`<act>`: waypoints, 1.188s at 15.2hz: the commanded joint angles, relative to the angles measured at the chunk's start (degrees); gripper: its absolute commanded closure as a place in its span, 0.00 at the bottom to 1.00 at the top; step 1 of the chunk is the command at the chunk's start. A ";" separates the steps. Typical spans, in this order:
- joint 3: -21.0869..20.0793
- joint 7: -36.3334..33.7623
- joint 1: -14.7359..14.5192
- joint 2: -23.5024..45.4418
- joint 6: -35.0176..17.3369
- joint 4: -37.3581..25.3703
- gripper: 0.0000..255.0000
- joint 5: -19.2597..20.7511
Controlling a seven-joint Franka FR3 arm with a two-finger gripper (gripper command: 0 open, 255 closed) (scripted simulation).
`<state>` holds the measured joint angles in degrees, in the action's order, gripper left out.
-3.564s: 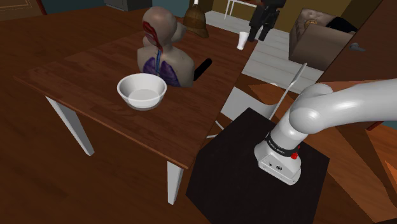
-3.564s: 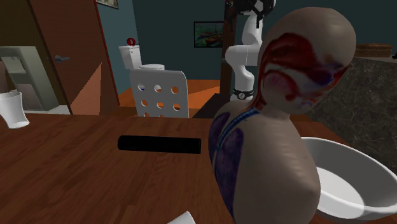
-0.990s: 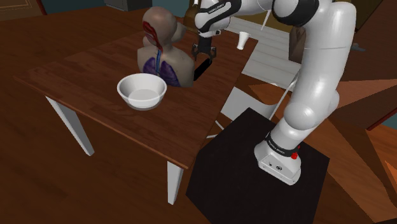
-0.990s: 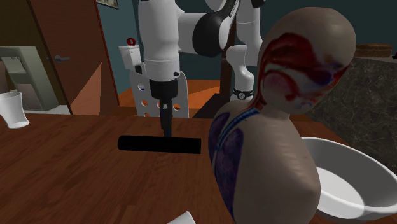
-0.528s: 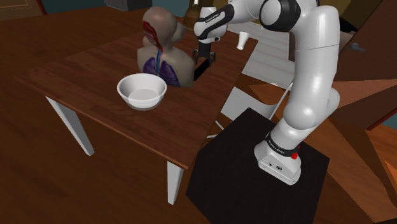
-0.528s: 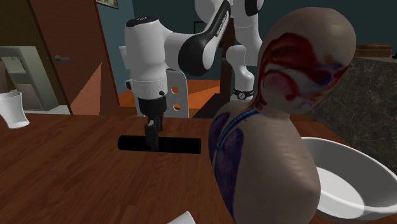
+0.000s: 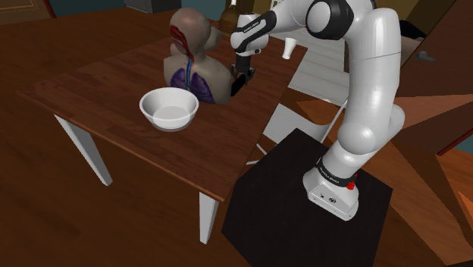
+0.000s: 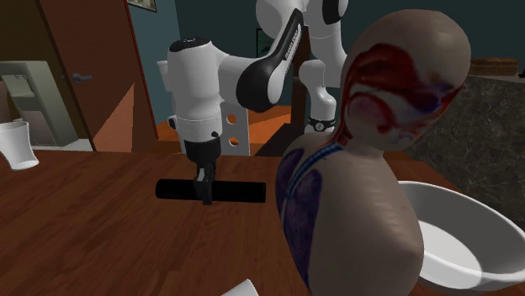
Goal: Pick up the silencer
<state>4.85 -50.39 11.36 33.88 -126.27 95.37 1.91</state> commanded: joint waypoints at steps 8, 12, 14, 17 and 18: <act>0.02 0.04 -0.01 -0.36 0.53 -0.15 1.00 0.03; 0.07 0.13 -0.07 -2.08 2.77 -0.67 1.00 0.09; 0.10 0.18 -0.10 -2.87 3.94 -1.05 1.00 0.12; 0.14 0.26 -0.13 -4.01 5.71 -1.68 1.00 0.16; 0.15 0.28 -0.14 -4.38 6.31 -1.92 1.00 0.18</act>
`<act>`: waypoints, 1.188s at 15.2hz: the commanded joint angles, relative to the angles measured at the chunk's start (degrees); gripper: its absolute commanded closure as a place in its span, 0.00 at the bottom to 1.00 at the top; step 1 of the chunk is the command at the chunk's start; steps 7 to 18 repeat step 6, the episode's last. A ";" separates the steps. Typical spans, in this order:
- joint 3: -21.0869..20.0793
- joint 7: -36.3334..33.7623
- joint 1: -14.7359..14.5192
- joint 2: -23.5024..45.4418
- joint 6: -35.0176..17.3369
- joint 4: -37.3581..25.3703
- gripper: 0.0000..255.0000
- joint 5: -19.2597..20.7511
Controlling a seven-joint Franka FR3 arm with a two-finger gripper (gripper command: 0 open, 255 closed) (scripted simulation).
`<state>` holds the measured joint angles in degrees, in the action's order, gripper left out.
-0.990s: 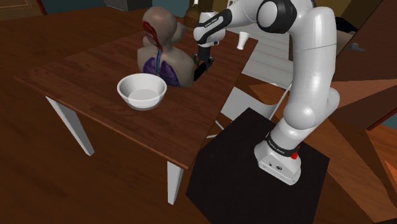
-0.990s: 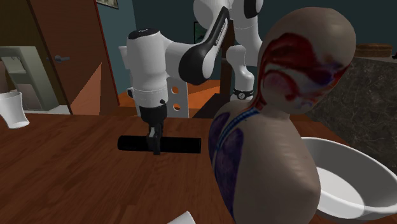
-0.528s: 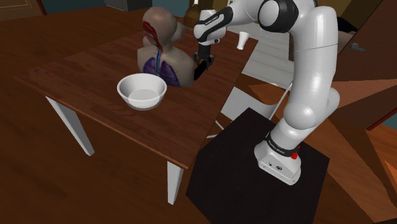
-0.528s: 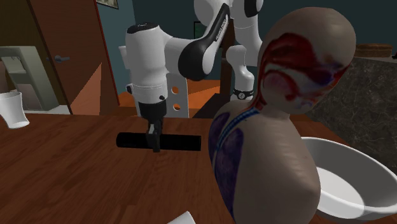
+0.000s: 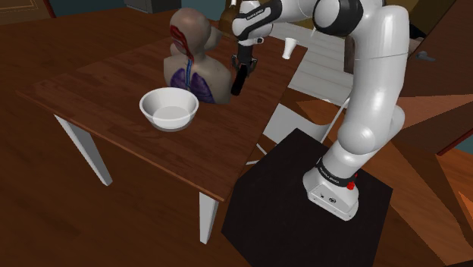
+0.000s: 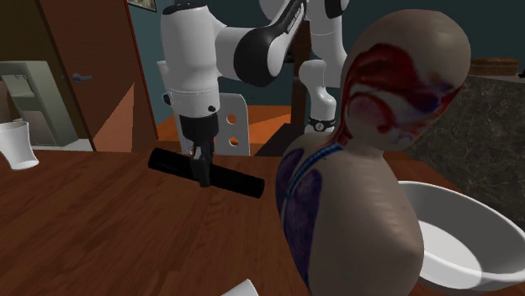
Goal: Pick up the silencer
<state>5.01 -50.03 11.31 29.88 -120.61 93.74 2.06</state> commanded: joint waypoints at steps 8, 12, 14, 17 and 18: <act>0.03 0.03 -0.13 -1.78 3.18 -1.42 1.00 0.07; 0.03 0.03 -0.13 -1.78 3.18 -1.42 1.00 0.07; 0.03 0.03 -0.13 -1.78 3.18 -1.42 1.00 0.07; 0.03 0.03 -0.13 -1.78 3.18 -1.42 1.00 0.07; 0.03 0.03 -0.13 -1.78 3.18 -1.42 1.00 0.07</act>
